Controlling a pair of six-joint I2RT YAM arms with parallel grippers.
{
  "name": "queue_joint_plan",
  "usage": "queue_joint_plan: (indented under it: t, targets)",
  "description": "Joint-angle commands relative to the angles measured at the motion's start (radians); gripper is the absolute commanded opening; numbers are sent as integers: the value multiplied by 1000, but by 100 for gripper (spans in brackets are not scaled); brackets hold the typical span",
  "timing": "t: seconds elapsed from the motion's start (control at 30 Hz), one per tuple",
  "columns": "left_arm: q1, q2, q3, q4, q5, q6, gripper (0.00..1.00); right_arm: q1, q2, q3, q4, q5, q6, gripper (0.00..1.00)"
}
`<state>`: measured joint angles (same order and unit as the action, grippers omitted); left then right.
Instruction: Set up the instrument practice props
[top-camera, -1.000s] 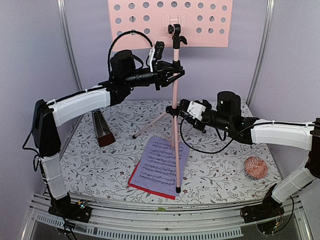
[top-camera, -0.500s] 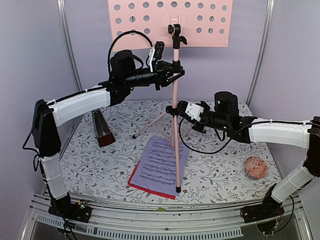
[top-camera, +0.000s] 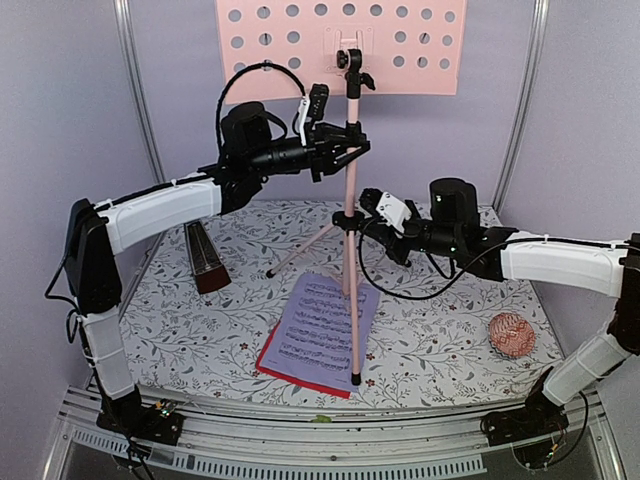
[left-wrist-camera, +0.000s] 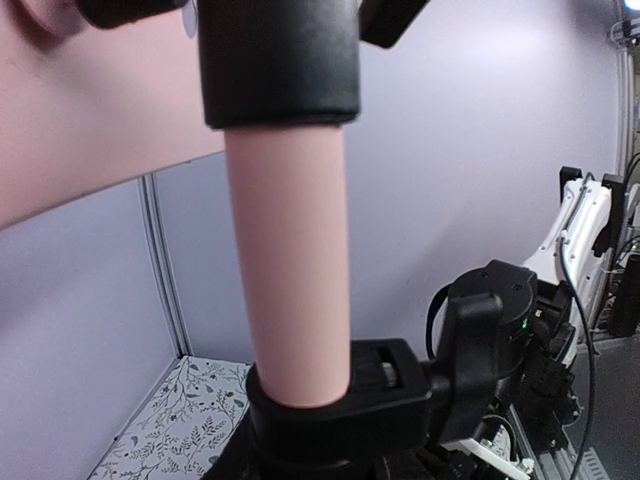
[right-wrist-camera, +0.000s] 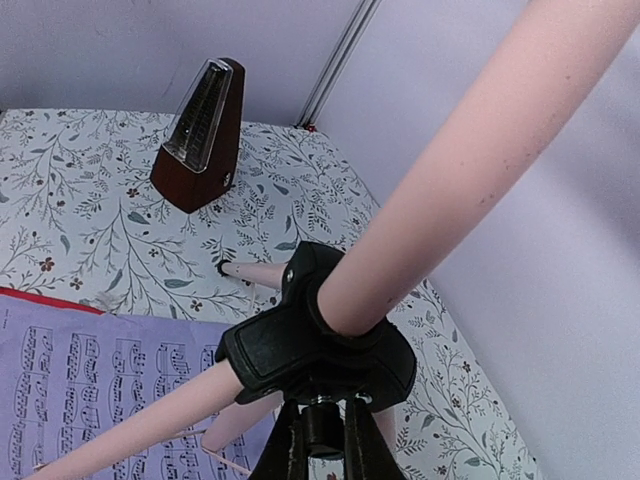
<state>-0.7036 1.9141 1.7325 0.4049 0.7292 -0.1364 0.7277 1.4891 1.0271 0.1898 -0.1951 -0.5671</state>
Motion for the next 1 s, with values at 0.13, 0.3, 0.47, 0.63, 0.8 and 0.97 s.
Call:
queue_joint_plan:
  t: [0.13,0.3,0.47,0.63,0.8,0.97]
  targets:
    - [-34,-51,-42,142,-22,-23,0,10,-83,42,52,-30,183,9]
    - [-37,-62,-69,155,-29,-23,0,15,-77,33,32,-7,223,13]
    - [-37,-62,-70,152,-30,-20,0,14,-52,62,3,-9,322,6]
    - [-36,-58,-69,147,-24,-19,0,10,-38,121,-47,-50,518,0]
    - [-37,-58,-76,150,-19,-25,0,1,-39,167,-70,-142,721,5]
    - [-37,-62,-88,153,-20,-22,0,-9,-11,209,-103,-215,939,3]
